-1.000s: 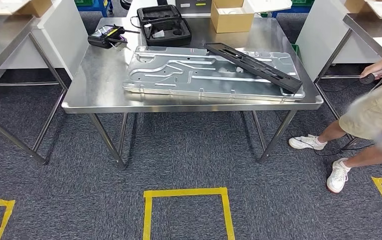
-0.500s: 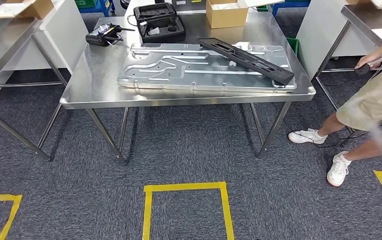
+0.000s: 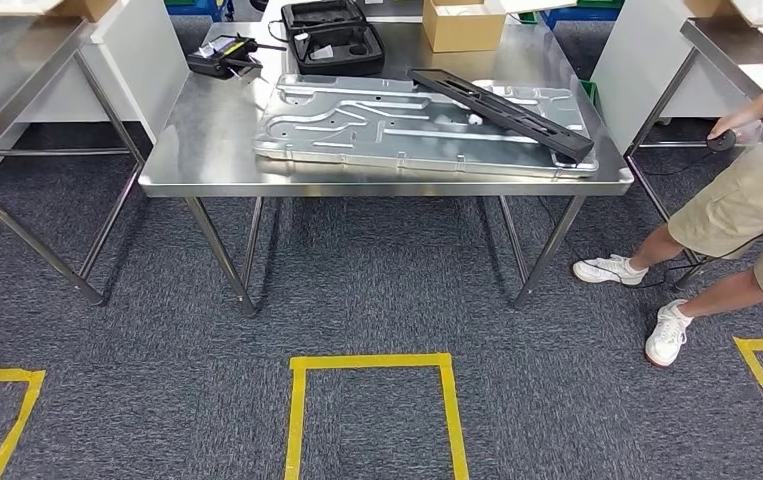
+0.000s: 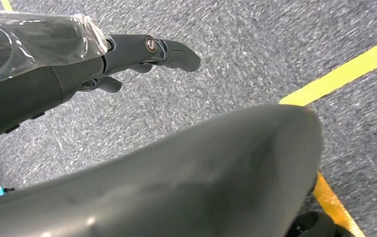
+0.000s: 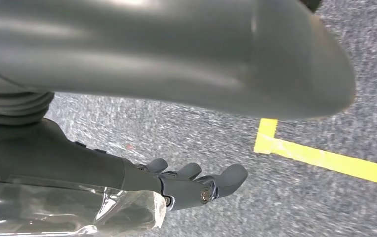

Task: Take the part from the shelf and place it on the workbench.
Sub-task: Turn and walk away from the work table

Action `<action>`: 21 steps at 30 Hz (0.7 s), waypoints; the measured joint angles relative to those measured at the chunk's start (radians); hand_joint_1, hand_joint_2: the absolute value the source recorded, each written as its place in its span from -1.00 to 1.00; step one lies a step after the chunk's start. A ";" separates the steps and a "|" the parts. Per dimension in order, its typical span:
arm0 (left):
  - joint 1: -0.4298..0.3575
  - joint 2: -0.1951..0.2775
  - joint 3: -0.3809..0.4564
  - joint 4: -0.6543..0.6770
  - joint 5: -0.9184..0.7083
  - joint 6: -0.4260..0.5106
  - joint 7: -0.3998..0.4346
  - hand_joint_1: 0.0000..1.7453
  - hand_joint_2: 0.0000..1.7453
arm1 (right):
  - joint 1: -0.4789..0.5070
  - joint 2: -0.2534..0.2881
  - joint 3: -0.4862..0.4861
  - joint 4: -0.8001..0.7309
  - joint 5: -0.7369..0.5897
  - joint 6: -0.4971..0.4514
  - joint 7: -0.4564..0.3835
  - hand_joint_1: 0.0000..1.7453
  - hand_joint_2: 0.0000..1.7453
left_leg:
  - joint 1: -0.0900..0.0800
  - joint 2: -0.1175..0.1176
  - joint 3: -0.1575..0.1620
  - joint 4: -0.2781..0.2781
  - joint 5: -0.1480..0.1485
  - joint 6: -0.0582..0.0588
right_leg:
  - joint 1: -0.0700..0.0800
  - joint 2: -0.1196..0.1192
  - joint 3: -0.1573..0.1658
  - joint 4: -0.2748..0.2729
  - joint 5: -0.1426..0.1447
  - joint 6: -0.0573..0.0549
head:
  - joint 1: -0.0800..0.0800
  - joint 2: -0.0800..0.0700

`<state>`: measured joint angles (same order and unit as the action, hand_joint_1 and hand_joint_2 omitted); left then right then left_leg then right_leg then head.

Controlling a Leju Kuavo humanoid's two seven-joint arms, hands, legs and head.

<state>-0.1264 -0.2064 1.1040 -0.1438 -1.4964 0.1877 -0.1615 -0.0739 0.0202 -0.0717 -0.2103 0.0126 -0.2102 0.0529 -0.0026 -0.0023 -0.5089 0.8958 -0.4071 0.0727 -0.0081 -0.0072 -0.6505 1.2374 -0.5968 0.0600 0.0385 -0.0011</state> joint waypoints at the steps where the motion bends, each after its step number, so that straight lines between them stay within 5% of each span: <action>1: 0.000 0.000 0.000 0.000 0.000 0.000 0.000 -1.00 -1.00 | 0.000 0.000 0.000 0.000 0.001 0.000 0.000 -1.00 -1.00 | 0.000 -0.001 -0.006 0.002 0.004 -0.002 | -0.001 0.000 0.023 -0.026 0.015 0.000 | 0.000 0.000; 5: -0.001 0.000 0.000 0.000 0.000 0.000 -0.001 -1.00 -1.00 | -0.002 0.000 0.000 0.000 0.006 0.000 0.000 -1.00 -1.00 | -0.002 -0.003 -0.024 0.014 0.016 -0.016 | -0.001 0.006 0.197 -0.313 0.110 -0.008 | 0.000 0.000; 9: -0.001 0.000 0.001 0.000 0.000 0.000 -0.002 -1.00 -1.00 | -0.002 0.001 0.000 0.000 0.006 0.001 -0.001 -1.00 -1.00 | -0.001 -0.002 -0.039 0.027 0.020 -0.039 | 0.002 0.006 0.192 -0.332 0.126 -0.034 | -0.002 0.000; 12: -0.001 0.001 0.001 0.000 0.000 0.000 -0.003 -1.00 -1.00 | -0.003 0.002 0.000 0.000 0.006 0.001 -0.001 -1.00 -1.00 | 0.005 -0.002 -0.094 0.166 -0.079 -0.056 | 0.000 0.001 0.175 -0.333 0.144 -0.054 | -0.003 0.000; 14: 0.000 0.001 0.001 0.000 0.000 0.000 -0.003 -1.00 -1.00 | -0.003 0.002 0.000 0.000 0.006 0.001 -0.001 -1.00 -1.00 | 0.008 -0.001 -0.144 0.310 -0.154 -0.065 | 0.003 -0.002 0.160 -0.332 0.154 -0.057 | -0.003 0.000; 15: 0.001 0.001 0.001 0.000 0.000 0.000 -0.003 -1.00 -1.00 | -0.003 0.003 0.000 0.000 0.006 0.001 -0.001 -1.00 -1.00 | 0.008 -0.001 -0.149 0.344 -0.167 -0.065 | 0.005 -0.003 0.152 -0.332 0.160 -0.057 | -0.003 0.000; 17: 0.002 0.001 0.002 0.000 0.000 0.000 -0.003 -1.00 -1.00 | -0.003 0.003 0.000 0.000 0.006 0.001 -0.001 -1.00 -1.00 | 0.008 -0.001 -0.094 0.278 -0.138 -0.059 | 0.008 -0.003 0.139 -0.332 0.170 -0.056 | -0.003 0.000; 19: -0.001 0.002 0.002 0.000 0.000 0.000 -0.003 -1.00 -1.00 | -0.003 0.004 0.000 0.000 0.006 0.001 -0.001 -1.00 -1.00 | 0.004 -0.001 0.011 0.104 -0.084 -0.046 | 0.012 -0.004 0.131 -0.331 0.179 -0.052 | -0.003 0.000; 21: -0.005 0.002 0.003 0.000 0.000 0.001 -0.004 -1.00 -1.00 | -0.003 0.004 0.001 0.000 0.006 0.001 -0.001 -1.00 -1.00 | -0.003 0.000 0.064 0.001 -0.057 -0.034 | 0.014 -0.005 0.124 -0.329 0.187 -0.044 | -0.002 0.000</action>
<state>-0.1315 -0.2039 1.1073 -0.1438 -1.4965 0.1885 -0.1650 -0.0772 0.0244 -0.0710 -0.2098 0.0191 -0.2094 0.0524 -0.0058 -0.0025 -0.4445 0.8973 -0.4641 0.0385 0.0060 -0.0125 -0.5266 0.9080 -0.4102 0.0157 0.0364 -0.0011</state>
